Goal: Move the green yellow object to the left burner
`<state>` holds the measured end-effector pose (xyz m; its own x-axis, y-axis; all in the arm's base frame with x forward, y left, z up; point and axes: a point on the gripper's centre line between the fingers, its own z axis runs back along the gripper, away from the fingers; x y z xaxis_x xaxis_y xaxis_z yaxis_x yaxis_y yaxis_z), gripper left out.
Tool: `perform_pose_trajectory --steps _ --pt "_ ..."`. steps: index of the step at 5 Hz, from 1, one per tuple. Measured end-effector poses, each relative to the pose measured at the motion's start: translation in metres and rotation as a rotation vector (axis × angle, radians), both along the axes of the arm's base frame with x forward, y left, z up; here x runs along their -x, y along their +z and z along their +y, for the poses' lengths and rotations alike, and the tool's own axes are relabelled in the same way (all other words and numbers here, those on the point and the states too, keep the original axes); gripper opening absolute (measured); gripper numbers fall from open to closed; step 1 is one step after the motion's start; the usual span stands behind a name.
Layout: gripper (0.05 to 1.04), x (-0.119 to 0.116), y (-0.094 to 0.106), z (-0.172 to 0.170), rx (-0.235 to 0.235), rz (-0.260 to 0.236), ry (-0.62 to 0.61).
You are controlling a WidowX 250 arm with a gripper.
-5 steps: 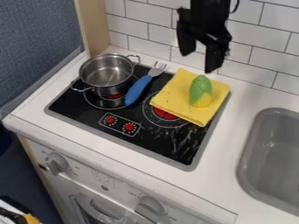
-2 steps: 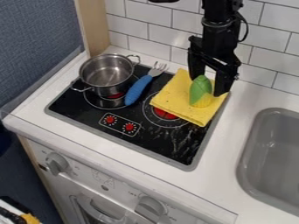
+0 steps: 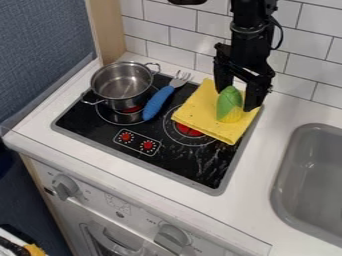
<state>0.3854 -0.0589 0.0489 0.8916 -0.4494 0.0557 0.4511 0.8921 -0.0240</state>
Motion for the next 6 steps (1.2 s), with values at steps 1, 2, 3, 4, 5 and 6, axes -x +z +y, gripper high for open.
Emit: perform_pose_trajectory --steps 1,2,3,4,5,6 --pt "0.700 0.002 -0.003 0.003 -0.014 0.005 0.014" --pt "0.631 0.003 -0.004 0.005 -0.026 0.008 0.008" --pt "0.631 0.004 -0.006 0.008 -0.030 0.020 0.013" --pt "0.631 0.004 0.001 0.016 0.005 0.014 0.044" --pt "0.631 0.002 0.045 0.034 0.070 -0.086 0.112" --pt "0.631 0.019 0.066 0.065 0.121 -0.122 0.202"
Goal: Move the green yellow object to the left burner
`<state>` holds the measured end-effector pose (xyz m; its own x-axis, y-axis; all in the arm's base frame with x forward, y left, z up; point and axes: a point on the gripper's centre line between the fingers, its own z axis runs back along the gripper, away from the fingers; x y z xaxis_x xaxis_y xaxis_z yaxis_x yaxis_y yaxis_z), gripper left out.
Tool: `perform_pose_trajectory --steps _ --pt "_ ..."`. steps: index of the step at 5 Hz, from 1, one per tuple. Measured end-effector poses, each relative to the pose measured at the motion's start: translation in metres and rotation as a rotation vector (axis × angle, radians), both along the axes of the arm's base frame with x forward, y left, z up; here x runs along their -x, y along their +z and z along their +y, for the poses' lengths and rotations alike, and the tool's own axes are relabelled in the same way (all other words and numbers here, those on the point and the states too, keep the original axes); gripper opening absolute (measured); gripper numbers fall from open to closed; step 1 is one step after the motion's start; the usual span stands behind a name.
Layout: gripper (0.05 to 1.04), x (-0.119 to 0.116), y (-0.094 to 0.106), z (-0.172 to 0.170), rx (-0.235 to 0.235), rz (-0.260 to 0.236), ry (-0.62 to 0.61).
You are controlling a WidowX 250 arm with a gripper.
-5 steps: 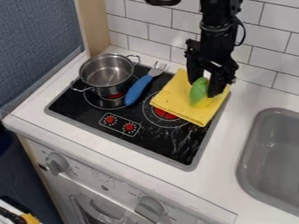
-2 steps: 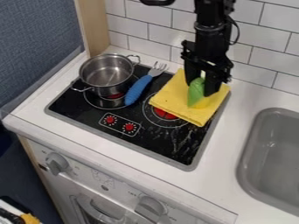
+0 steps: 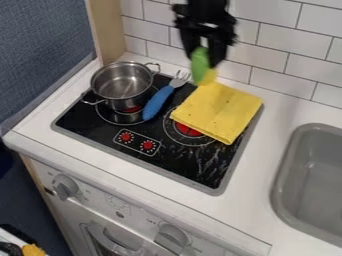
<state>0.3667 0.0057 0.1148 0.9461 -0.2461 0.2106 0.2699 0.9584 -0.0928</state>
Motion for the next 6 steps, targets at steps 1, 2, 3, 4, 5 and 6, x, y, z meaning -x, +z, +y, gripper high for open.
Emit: perform_pose_trajectory --steps 1,2,3,4,5,6 --pt "0.631 0.032 0.002 0.039 0.013 0.022 0.107" --pt "0.631 0.060 -0.006 0.078 -0.006 0.066 0.241" --pt "0.631 0.069 -0.009 0.104 -0.022 0.082 0.325" --pt "0.631 0.079 -0.026 0.124 -0.026 0.145 0.400" --pt "0.631 0.087 -0.034 0.123 -0.035 0.186 0.396" --pt "0.631 0.090 -0.041 0.118 -0.044 0.200 0.386"
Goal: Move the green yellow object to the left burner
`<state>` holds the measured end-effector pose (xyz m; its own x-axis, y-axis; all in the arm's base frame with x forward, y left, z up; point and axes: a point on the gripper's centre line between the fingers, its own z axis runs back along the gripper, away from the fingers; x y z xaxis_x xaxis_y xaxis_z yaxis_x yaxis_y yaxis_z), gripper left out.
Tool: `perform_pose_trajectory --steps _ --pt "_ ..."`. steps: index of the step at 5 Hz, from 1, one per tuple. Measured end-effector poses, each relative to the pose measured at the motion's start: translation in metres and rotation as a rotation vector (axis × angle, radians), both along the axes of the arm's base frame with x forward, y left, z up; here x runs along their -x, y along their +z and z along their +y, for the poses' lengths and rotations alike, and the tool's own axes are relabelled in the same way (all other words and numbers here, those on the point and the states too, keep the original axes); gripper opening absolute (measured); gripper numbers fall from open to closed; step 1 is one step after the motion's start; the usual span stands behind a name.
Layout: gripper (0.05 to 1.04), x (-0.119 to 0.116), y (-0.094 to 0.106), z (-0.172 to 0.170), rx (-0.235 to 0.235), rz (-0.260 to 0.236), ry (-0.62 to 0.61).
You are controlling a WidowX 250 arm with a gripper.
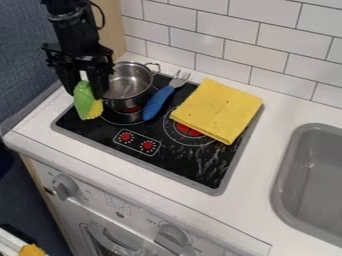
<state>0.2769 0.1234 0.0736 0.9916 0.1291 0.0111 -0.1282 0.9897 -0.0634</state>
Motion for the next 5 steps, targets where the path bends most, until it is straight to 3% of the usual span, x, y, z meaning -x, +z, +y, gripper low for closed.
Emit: perform_pose_trajectory --steps 3,4,5 --pt "0.631 -0.009 -0.037 -0.010 -0.029 0.101 -0.030" --pt "0.678 -0.009 -0.037 -0.009 -0.041 0.101 -0.029" --pt "0.952 -0.009 -0.039 -0.012 -0.030 0.091 -0.046"
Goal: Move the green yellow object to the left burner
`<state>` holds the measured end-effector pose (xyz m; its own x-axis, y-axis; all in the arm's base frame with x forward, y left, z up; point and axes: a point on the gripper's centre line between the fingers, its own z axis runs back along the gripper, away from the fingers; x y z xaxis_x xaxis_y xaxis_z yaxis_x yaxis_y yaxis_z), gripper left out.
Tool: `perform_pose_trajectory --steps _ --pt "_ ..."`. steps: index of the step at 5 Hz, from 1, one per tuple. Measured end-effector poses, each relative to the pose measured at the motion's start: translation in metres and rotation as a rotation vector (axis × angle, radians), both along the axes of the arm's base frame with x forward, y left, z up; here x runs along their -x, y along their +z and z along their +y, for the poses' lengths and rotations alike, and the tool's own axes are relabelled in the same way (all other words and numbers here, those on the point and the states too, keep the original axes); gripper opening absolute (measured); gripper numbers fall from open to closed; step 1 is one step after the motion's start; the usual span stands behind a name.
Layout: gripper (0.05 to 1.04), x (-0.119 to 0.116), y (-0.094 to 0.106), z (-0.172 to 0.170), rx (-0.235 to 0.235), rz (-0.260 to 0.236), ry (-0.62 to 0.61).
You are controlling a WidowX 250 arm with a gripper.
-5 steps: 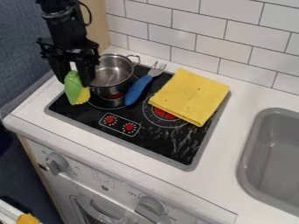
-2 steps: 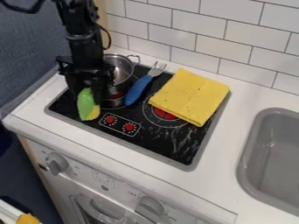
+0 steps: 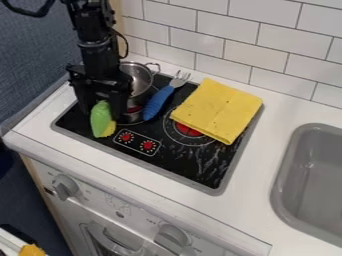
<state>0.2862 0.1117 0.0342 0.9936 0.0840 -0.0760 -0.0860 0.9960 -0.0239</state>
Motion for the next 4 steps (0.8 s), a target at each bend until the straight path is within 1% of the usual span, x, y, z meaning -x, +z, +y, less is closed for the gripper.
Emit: perform_pose_trajectory --steps 1,2,3,4 --pt "1.007 0.000 0.005 0.000 -0.005 -0.016 -0.017" --pt "1.001 0.001 0.018 -0.001 -0.018 -0.057 -0.029" --pt "1.001 0.000 0.033 -0.003 -0.024 -0.110 -0.037" --pt "1.001 -0.002 0.036 -0.007 -0.026 -0.121 -0.059"
